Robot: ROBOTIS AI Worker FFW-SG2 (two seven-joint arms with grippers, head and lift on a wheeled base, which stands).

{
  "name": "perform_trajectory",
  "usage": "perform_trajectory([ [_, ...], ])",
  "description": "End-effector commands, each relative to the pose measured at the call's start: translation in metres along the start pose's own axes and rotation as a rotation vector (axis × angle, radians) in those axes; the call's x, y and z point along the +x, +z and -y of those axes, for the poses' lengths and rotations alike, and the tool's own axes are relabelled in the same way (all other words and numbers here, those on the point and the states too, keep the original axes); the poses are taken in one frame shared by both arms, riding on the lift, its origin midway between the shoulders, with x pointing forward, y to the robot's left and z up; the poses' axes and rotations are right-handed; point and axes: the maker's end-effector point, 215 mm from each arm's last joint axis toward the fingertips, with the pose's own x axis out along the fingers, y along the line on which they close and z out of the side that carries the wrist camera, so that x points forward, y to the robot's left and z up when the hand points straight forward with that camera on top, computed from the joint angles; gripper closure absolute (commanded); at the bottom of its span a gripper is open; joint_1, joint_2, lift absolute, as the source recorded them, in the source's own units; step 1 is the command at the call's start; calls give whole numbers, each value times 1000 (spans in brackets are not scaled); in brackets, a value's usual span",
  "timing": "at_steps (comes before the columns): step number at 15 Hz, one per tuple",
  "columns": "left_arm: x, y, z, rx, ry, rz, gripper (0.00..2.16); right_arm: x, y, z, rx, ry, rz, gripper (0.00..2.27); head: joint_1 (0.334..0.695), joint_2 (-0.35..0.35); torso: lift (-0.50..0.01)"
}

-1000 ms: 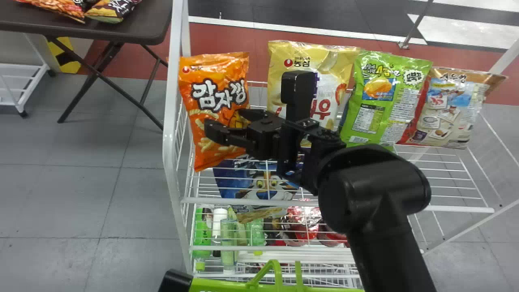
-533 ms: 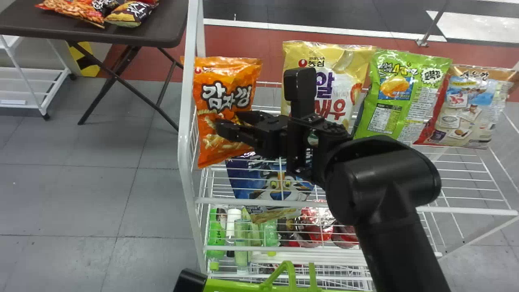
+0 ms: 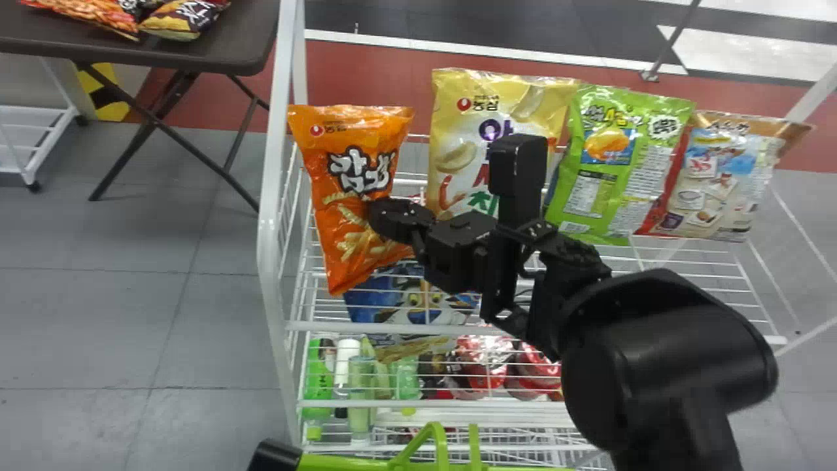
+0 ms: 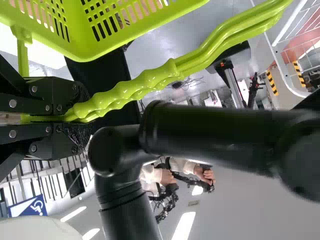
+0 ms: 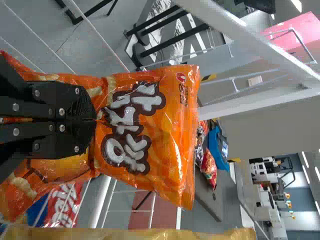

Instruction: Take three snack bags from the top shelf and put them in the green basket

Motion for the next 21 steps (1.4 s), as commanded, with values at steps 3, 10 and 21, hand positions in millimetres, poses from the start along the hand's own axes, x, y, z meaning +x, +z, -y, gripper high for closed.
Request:
perform_trajectory([
  [3, 3, -2, 2, 1, -1, -6, 1217, -71, 9, -20, 11, 1, 61, 2240, 695, -253, -42],
  [10, 6, 1, 1, 26, 1, 10, 1214, -196, 13, -21, 9, -104, 73, 2240, 695, -350, -41],
  [21, 6, 28, -7, 145, 18, 102, 1166, -312, -61, -3, 392, -115, -217, 2243, 695, -350, -41],
])
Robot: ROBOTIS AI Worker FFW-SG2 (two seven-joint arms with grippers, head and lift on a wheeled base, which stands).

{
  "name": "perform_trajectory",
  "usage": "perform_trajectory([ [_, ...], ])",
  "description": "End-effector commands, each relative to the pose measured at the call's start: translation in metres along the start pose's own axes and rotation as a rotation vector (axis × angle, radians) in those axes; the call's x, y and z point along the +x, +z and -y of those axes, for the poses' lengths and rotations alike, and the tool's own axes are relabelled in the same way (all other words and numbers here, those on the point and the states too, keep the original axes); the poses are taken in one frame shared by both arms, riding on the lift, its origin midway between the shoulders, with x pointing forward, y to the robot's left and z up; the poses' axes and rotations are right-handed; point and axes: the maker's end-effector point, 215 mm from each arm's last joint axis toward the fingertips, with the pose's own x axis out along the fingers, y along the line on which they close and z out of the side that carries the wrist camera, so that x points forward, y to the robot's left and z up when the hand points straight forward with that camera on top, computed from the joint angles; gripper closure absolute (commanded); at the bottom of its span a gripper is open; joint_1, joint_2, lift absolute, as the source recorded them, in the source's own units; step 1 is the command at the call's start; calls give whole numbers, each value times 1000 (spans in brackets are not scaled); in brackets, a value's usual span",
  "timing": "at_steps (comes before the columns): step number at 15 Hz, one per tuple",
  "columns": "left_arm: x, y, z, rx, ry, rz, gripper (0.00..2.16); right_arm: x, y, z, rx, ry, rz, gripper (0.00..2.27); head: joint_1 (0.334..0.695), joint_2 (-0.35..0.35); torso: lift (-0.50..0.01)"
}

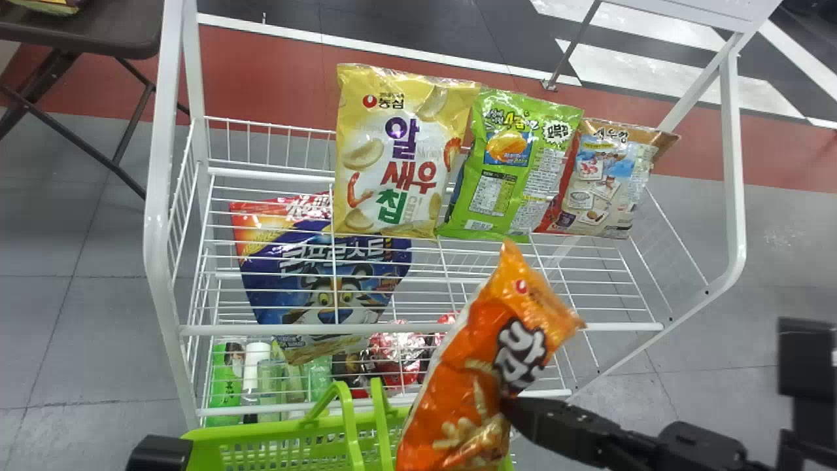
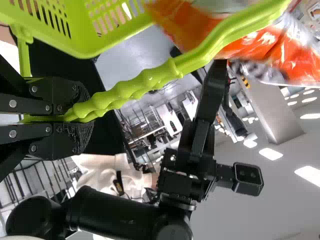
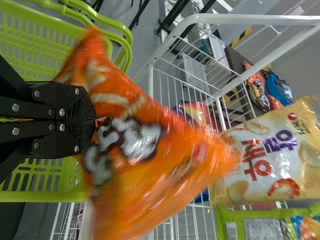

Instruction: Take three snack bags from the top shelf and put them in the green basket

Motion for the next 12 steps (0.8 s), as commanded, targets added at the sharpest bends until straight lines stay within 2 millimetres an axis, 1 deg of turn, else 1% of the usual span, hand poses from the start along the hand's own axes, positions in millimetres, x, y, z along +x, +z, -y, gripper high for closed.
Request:
perform_trajectory([
  [1, 1, 2, -1, 10, 4, 6, 1166, -7, 12, 1, -2, 8, 37, 2243, 695, -350, -41],
  [3, 0, 5, -3, 18, 17, 10, 1163, -3, 10, -5, -2, 25, 29, 2243, 695, -350, -41],
  [4, 0, 5, -3, 20, 16, 10, 1163, -2, 6, -6, 3, 28, 17, 2243, 695, -350, -41],
  [5, 0, 6, -5, 23, 22, 12, 1163, -1, -1, -1, -5, 8, -10, 2243, 695, -350, -41],
  [6, 0, 7, -6, 26, 27, 12, 1163, 1, -6, 7, -17, -29, -36, 2243, 695, -350, -41],
  [9, -2, 10, -9, 35, 41, 11, 1163, 4, -20, 44, -68, -181, -112, 2243, 695, -350, -41],
  [10, -4, 11, -10, 34, 43, 16, 1163, 6, -26, 46, -76, -181, -139, 2243, 695, -350, -41],
  [12, -5, 12, -12, 33, 44, 18, 1160, 12, -53, 28, -66, -120, -208, 2243, 695, -350, -41],
])
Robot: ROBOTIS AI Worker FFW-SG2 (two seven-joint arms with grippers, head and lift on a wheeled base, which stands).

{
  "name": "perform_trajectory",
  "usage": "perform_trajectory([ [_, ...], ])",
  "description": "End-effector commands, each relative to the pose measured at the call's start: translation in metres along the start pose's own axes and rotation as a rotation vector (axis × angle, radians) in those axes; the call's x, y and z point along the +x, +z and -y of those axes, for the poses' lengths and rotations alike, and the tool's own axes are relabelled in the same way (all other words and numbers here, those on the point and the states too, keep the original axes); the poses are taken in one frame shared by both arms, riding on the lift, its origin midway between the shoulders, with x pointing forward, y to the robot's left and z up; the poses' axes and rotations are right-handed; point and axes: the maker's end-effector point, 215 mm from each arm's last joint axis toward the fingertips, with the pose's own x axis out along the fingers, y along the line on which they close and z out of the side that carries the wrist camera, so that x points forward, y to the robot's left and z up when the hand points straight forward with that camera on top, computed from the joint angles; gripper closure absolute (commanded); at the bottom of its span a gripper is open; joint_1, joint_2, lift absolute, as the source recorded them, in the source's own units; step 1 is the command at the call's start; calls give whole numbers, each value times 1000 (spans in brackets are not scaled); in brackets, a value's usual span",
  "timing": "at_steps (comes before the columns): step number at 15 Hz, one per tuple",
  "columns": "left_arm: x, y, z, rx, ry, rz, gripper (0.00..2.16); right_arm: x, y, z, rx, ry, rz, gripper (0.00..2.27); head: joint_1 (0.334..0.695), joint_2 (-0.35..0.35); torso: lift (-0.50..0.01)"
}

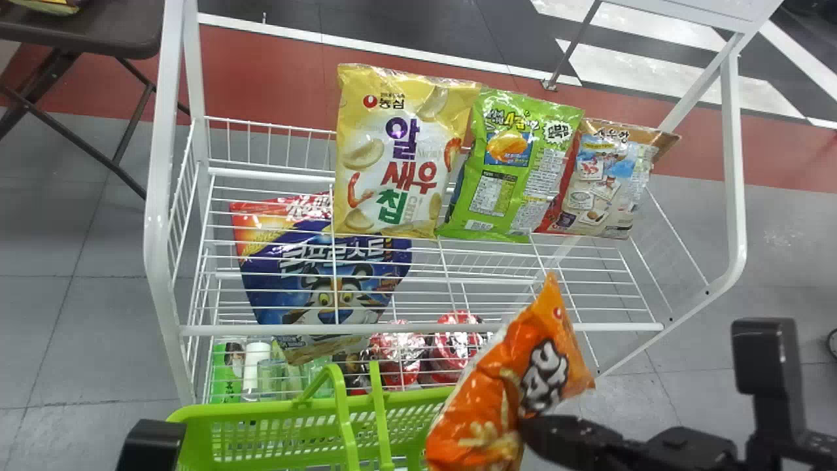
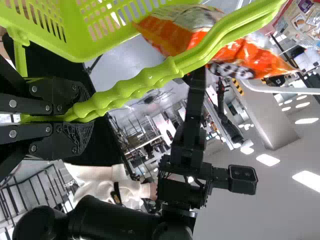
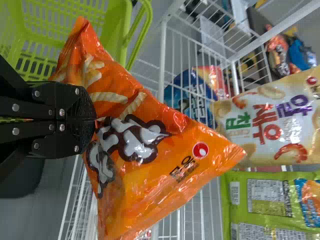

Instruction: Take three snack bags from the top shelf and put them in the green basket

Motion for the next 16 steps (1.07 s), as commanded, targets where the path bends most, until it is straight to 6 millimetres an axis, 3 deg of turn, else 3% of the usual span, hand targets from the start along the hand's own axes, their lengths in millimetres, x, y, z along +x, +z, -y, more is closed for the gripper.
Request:
perform_trajectory([
  [1, -1, 3, -4, 1, 3, 5, 1160, 9, -26, -29, 4, 91, -71, 2243, 695, -350, -41],
  [4, 0, 13, -13, 39, 31, 27, 1112, 19, -42, -75, -11, 221, -120, 2243, 695, -350, -41],
  [7, 1, 13, -11, 39, 22, 27, 1112, 32, -64, -102, -13, 301, -186, 2243, 695, -350, -41],
  [11, 1, 11, -4, 37, 3, 27, 1112, 72, -107, -91, -2, 256, -309, 2243, 695, -350, -41],
  [13, 1, 9, -2, 37, -3, 24, 1112, 88, -115, -77, 9, 221, -334, 2179, 695, -350, -41],
  [14, 1, 9, 0, 37, -5, 25, 1112, 93, -113, -74, 9, 212, -332, 1754, 695, -350, -41],
  [15, 2, 8, 1, 37, -8, 24, 1112, 94, -110, -71, 4, 202, -327, 964, 695, -350, -41],
  [16, 2, 8, 1, 37, -9, 23, 1112, 93, -105, -68, -5, 190, -314, -2, 695, -350, -41],
])
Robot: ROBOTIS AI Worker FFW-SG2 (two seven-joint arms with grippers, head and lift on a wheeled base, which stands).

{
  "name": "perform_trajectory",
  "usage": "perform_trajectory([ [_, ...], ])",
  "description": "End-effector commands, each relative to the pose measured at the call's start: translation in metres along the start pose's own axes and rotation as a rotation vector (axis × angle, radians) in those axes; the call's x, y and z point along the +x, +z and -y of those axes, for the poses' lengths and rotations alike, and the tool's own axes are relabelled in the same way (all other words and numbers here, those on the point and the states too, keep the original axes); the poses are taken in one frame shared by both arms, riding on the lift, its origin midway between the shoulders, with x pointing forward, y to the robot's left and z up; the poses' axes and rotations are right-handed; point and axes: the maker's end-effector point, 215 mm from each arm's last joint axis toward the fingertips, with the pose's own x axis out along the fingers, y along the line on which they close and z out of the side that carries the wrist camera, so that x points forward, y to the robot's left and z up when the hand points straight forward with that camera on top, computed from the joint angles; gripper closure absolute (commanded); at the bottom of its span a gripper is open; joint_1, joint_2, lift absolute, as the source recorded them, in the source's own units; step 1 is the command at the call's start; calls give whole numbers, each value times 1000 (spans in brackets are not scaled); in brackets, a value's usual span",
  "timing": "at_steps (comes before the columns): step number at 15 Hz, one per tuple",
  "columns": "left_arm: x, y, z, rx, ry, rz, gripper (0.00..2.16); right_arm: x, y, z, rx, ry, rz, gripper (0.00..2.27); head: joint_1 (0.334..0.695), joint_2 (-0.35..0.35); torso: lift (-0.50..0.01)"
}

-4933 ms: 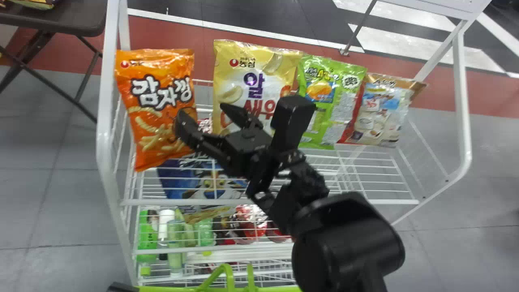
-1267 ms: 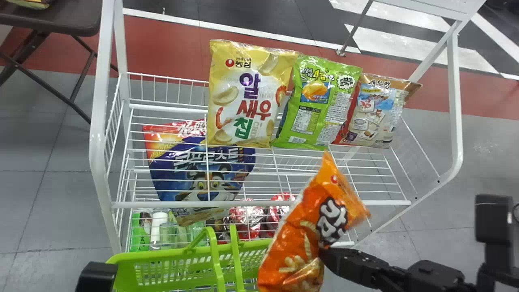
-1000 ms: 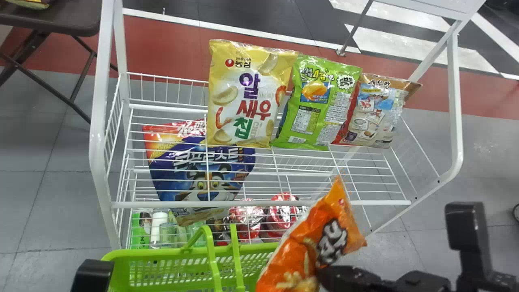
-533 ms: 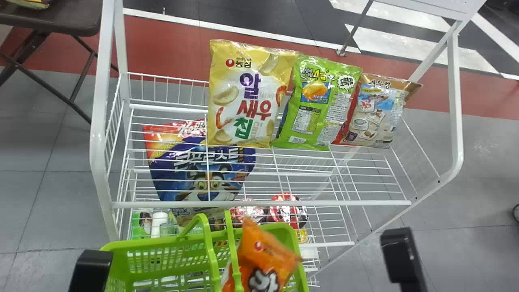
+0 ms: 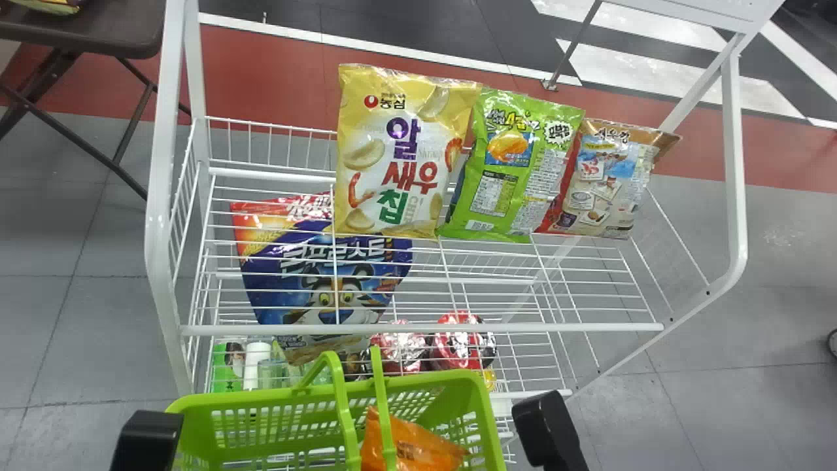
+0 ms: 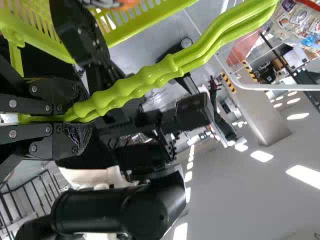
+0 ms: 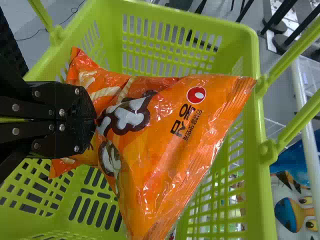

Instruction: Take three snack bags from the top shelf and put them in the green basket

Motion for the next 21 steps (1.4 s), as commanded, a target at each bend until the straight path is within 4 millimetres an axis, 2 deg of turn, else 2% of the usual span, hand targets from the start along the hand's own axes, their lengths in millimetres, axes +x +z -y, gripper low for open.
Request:
perform_trajectory([
  [1, 0, -1, 1, -2, -5, -1, 1112, -9, 11, 6, -8, -26, 30, -2, 695, -350, -41],
  [2, -1, -2, 1, -5, -4, 0, 1109, -14, 12, 8, -4, -31, 39, -2, 695, -350, -41],
  [3, 0, -2, 2, -4, -7, 1, 1109, -17, 2, 6, 32, -6, 33, 46, 695, -350, -41],
  [5, 0, 0, 4, 12, -10, 13, 1109, -10, -35, 1, 166, 56, -2, 56, 695, -350, -41],
  [6, 0, 0, 3, 12, -9, 13, 1109, -6, -23, 3, 167, 89, 61, 70, 695, -350, -41],
  [8, -1, -1, 2, 9, -5, 10, 1109, -14, 30, 12, 76, 109, 286, 83, 695, -350, -41],
  [10, -2, 0, 2, 9, -4, 11, 1109, -34, 77, 21, 1, 70, 481, 83, 695, -350, -41],
  [13, -1, 0, 2, 11, -6, 13, 1109, -75, 129, 31, -129, -22, 672, 87, 695, -350, -41],
  [16, -2, -1, 0, 8, 0, 10, 1109, -106, 164, 55, -169, -197, 811, 113, 695, -350, -41],
  [19, 0, -5, -1, 4, 4, -2, 1109, -151, 207, 71, -215, -363, 1004, 113, 695, -350, -41],
  [21, -1, -8, -1, -5, 4, -11, 1102, -164, 232, 85, -226, -412, 1071, 130, 695, -350, -41],
])
